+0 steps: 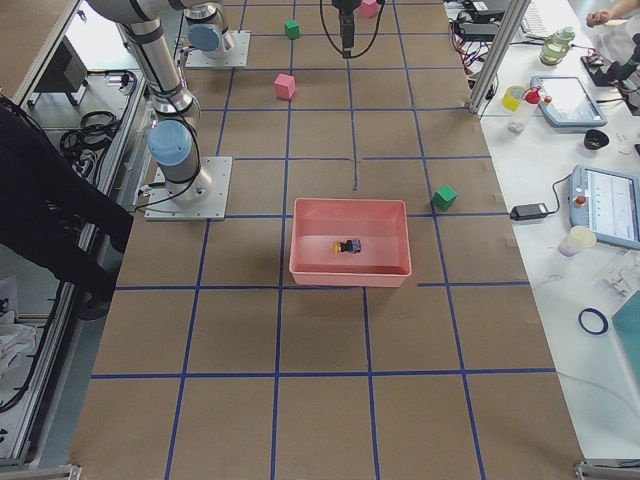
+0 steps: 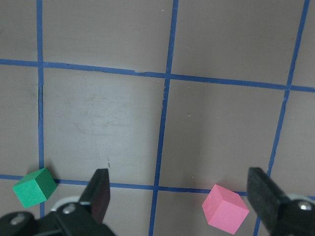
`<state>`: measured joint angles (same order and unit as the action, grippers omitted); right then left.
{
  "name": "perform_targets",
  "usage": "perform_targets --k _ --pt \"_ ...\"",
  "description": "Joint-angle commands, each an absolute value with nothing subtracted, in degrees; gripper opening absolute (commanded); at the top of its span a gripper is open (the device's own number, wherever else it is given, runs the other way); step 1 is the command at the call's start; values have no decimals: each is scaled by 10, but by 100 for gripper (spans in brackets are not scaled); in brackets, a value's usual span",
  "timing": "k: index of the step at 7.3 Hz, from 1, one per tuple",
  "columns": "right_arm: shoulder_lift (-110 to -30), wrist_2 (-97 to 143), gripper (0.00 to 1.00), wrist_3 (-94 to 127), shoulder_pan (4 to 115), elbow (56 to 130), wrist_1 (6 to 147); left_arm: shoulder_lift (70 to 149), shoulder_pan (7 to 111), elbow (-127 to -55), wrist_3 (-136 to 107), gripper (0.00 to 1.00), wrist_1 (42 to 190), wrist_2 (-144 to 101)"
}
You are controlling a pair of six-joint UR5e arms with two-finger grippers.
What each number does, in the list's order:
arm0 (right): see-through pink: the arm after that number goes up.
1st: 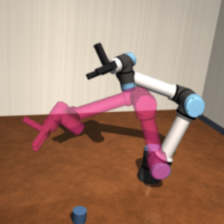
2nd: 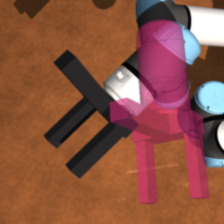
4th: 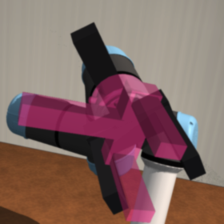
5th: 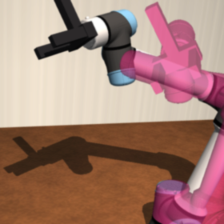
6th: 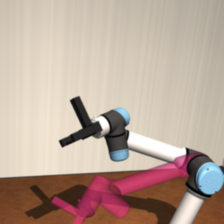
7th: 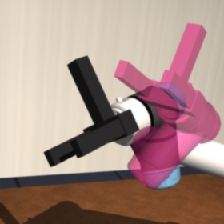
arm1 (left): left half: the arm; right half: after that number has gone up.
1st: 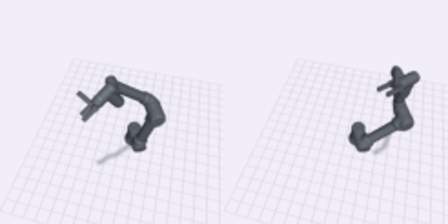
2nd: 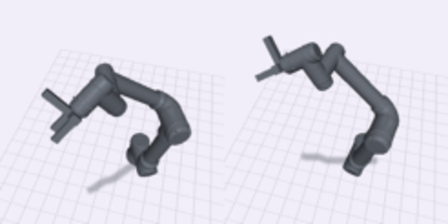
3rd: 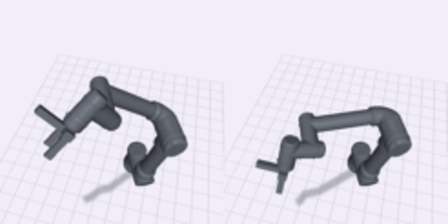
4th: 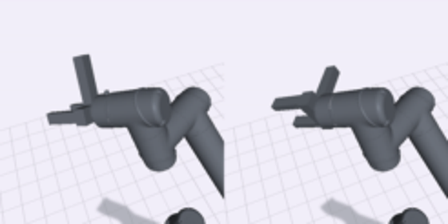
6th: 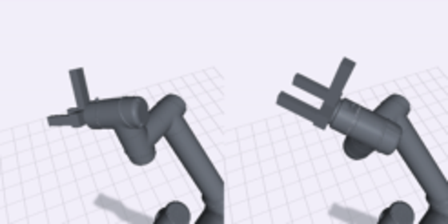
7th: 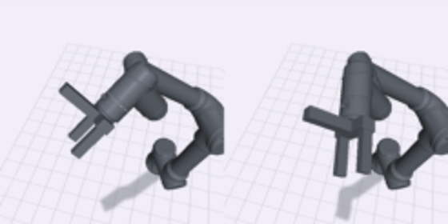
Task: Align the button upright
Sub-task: 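Move the right gripper over the pink tray toward the push-button switch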
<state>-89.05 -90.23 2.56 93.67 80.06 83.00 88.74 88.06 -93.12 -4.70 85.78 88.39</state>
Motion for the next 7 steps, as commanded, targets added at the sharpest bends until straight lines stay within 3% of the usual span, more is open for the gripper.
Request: perform_targets --k 1,4,7 --pt "-884 -904 100 24 927 815 837 884 880 -929 -34 100 861 889" --pt "-843 -904 100 -39 770 864 866 885 881 -932 -34 100 861 887" --pt "-801 -941 100 -188 629 956 1059 886 882 -933 -40 100 861 878"
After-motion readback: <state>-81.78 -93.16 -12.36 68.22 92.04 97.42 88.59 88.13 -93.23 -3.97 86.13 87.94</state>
